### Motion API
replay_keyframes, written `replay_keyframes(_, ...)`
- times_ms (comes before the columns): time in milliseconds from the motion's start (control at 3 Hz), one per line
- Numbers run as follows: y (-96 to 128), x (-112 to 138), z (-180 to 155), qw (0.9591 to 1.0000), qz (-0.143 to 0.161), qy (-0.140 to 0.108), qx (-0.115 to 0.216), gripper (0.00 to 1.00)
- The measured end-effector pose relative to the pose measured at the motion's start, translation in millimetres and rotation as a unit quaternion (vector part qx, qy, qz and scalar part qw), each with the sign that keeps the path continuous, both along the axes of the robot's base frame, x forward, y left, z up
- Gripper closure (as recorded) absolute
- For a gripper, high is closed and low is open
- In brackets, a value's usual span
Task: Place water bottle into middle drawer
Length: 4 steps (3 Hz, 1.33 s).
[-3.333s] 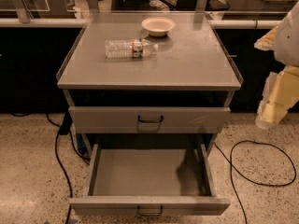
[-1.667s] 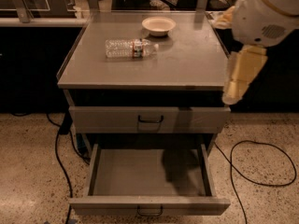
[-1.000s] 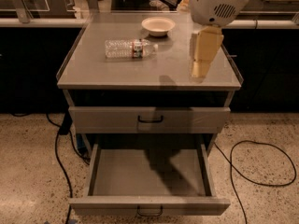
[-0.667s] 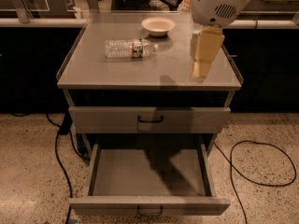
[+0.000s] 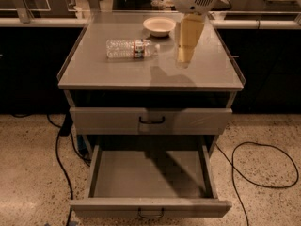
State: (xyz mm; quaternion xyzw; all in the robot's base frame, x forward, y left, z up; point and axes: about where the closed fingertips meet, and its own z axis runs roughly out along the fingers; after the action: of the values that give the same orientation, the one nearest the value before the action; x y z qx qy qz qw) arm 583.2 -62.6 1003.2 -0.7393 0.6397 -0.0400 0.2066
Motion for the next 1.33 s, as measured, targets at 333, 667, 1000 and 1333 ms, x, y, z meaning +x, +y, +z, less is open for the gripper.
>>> replay_keyframes(333,24,45,-7,0.9998,0.011,0.014,-0.003,0.00)
replay_keyframes(667,44,80,-15,0.9996,0.013,0.024,-0.009,0.00)
replay_keyframes(1000,67,120,-25,0.9997,0.010,0.017,-0.011,0.00)
replay_keyframes(1333,95,166,-50,0.9999,0.005,0.011,-0.008,0.00)
